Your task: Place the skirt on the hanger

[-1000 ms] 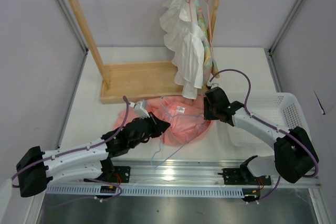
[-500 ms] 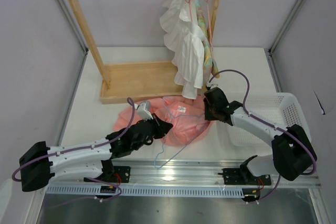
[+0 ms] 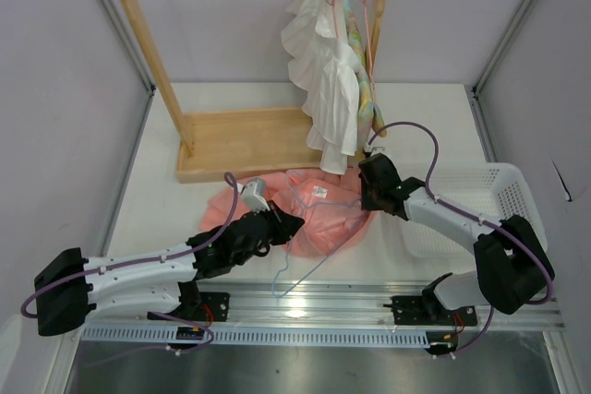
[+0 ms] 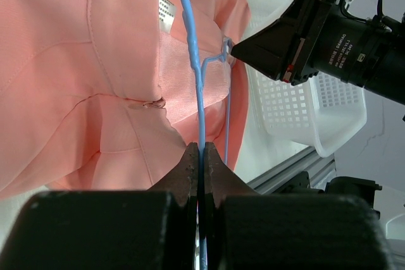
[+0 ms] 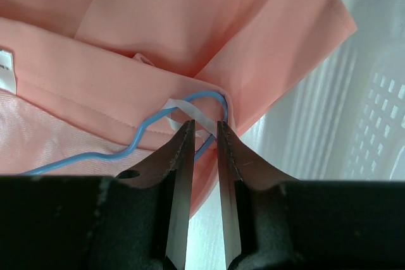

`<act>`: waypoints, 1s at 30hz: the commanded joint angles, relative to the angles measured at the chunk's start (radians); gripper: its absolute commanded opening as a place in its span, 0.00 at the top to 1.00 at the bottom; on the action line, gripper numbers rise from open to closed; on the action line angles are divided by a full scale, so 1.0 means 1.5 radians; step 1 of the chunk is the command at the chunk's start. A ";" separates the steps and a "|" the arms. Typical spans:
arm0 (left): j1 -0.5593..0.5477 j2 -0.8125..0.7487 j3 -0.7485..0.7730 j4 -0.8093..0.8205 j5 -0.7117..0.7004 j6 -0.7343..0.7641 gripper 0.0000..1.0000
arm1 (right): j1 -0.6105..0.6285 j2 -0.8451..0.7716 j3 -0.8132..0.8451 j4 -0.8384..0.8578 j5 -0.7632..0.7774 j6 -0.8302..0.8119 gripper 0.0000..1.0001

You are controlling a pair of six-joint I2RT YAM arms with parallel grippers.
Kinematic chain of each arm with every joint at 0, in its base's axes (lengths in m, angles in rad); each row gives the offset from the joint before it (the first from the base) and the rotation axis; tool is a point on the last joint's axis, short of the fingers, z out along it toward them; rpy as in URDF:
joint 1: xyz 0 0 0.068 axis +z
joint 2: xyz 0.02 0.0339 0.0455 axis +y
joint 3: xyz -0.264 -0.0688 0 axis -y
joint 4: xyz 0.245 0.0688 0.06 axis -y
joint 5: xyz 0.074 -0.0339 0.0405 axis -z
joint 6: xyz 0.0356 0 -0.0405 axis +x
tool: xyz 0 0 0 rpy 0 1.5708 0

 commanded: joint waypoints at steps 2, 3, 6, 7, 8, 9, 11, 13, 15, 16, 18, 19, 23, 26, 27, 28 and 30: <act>-0.005 -0.013 0.021 0.001 -0.024 0.012 1.00 | -0.003 0.012 -0.004 0.036 0.025 -0.011 0.74; -0.005 -0.014 0.021 -0.002 -0.024 0.013 1.00 | -0.003 0.017 -0.004 0.040 0.024 -0.011 0.74; -0.005 -0.016 0.021 -0.004 -0.024 0.014 1.00 | -0.002 0.026 -0.003 0.046 0.016 -0.013 0.75; -0.005 -0.017 0.022 -0.004 -0.023 0.014 1.00 | -0.003 0.027 -0.003 0.051 0.013 -0.013 0.74; -0.005 -0.016 0.021 -0.002 -0.023 0.016 1.00 | -0.003 0.028 -0.004 0.052 0.013 -0.012 0.75; -0.005 -0.013 0.022 -0.001 -0.022 0.016 1.00 | -0.003 0.029 -0.003 0.053 0.013 -0.012 0.75; -0.005 -0.010 0.022 0.001 -0.020 0.014 1.00 | -0.003 0.032 -0.001 0.055 0.012 -0.014 0.79; -0.005 -0.008 0.021 0.006 -0.021 0.014 1.00 | -0.002 0.029 0.002 0.053 0.014 -0.012 0.87; -0.005 -0.008 0.019 0.009 -0.023 0.016 1.00 | -0.001 0.022 0.002 0.051 0.016 -0.011 0.97; -0.005 -0.008 0.020 0.010 -0.023 0.016 1.00 | 0.001 0.020 0.003 0.048 0.017 -0.010 0.99; -0.005 -0.007 0.019 0.018 -0.023 0.020 1.00 | 0.003 0.011 0.006 0.041 0.019 -0.006 1.00; -0.006 -0.006 0.018 0.020 -0.023 0.021 1.00 | 0.005 0.008 0.009 0.038 0.021 -0.005 1.00; -0.007 0.001 0.020 0.030 -0.021 0.025 1.00 | 0.009 -0.012 0.012 0.027 0.021 0.001 1.00; -0.010 -0.001 0.019 0.027 -0.028 0.026 1.00 | 0.009 -0.022 0.018 0.018 0.025 0.001 1.00; -0.010 -0.003 0.020 0.026 -0.028 0.026 1.00 | 0.010 -0.023 0.020 0.013 0.028 -0.001 1.00; -0.010 -0.004 0.021 0.025 -0.029 0.026 1.00 | 0.010 -0.021 0.022 0.010 0.030 -0.001 0.95; -0.010 -0.005 0.020 0.022 -0.029 0.026 1.00 | 0.010 -0.021 0.023 0.009 0.035 -0.001 0.83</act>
